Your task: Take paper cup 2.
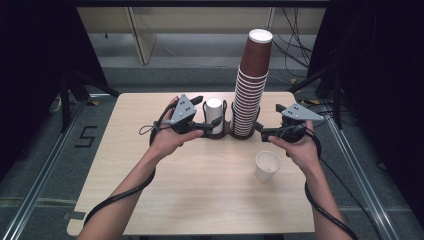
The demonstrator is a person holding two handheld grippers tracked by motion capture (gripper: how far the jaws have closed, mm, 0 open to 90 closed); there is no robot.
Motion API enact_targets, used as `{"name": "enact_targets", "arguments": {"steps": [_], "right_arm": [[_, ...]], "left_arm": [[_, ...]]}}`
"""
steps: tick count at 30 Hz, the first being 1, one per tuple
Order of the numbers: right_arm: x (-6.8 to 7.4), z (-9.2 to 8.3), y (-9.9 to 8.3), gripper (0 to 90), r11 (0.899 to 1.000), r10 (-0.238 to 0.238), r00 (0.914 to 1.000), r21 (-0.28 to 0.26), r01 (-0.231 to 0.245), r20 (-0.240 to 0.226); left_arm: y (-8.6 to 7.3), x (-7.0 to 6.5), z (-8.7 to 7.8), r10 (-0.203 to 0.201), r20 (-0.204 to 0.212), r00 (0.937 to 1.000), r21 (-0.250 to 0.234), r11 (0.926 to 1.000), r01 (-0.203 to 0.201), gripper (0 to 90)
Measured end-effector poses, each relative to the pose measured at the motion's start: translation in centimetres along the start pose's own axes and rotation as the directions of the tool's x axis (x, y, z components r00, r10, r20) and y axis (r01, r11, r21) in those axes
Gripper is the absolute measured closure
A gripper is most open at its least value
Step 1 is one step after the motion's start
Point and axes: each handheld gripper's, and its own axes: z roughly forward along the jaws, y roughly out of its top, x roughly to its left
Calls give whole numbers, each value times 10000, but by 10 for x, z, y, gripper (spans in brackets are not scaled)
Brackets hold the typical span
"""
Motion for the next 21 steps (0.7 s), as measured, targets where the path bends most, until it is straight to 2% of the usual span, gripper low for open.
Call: {"name": "enact_targets", "arguments": {"steps": [2, 3, 5, 8, 9, 10, 11, 12, 13, 14, 16, 18, 19, 21], "right_arm": [[-1, 1, 2, 21, 10000, 10, 10000, 42, -10, -64], [-4, 4, 5, 21, 9998, -164, 9998, -117, 165, 79], [-6, 4, 9, 22, 9998, -1, 10000, -207, 3, 82], [-11, 4, 13, 23, 9994, -91, 9998, -347, 97, 177], [-14, 3, 20, 25, 9992, 130, 9997, -393, -122, 211], [-14, 3, 20, 25, 9992, 130, 9997, -393, -122, 211], [-19, 3, 29, 26, 9980, 303, 9989, -562, -283, 352], [-19, 3, 29, 26, 9980, 303, 9989, -562, -283, 352], [-24, 3, 41, 26, 9967, 362, 9984, -736, -330, 428], [-24, 3, 41, 26, 9967, 362, 9984, -736, -330, 428], [-31, 3, 58, 26, 9952, 374, 9979, -922, -324, 523], [-34, 5, 68, 27, 9936, 470, 9974, -1048, -411, 550], [-34, 5, 68, 27, 9936, 470, 9974, -1048, -411, 550], [-37, 9, 80, 26, 9933, 507, 9972, -1066, -447, 542]], "left_arm": [[2, 0, 3, -26, -3, 10000, -60, 10000, 26, 108], [6, 2, 8, -131, 7, 9999, -137, 9998, 131, 108], [10, 3, 14, -144, 0, 9999, -148, 9998, 144, 109], [12, 3, 21, -132, 50, 9999, -158, 9998, 133, 109], [14, 4, 30, -139, 48, 9999, -111, 9998, 139, 110], [14, 4, 30, -139, 48, 9999, -111, 9998, 139, 110], [15, 4, 35, -92, 54, 9999, -47, 9999, 92, 109], [16, 4, 40, -80, 69, 9999, -27, 10000, 80, 109], [17, 4, 45, -54, 108, 9999, 6, 10000, 54, 108], [19, 5, 50, -23, 160, 9999, 17, 10000, 23, 108], [22, 6, 60, 84, 80, 9999, 32, 10000, -84, 107], [28, 7, 75, 44, 127, 9999, 42, 10000, -44, 106], [28, 7, 75, 44, 127, 9999, 42, 10000, -44, 105], [32, 10, 89, -38, 152, 9999, 110, 9999, 36, 101]]}}
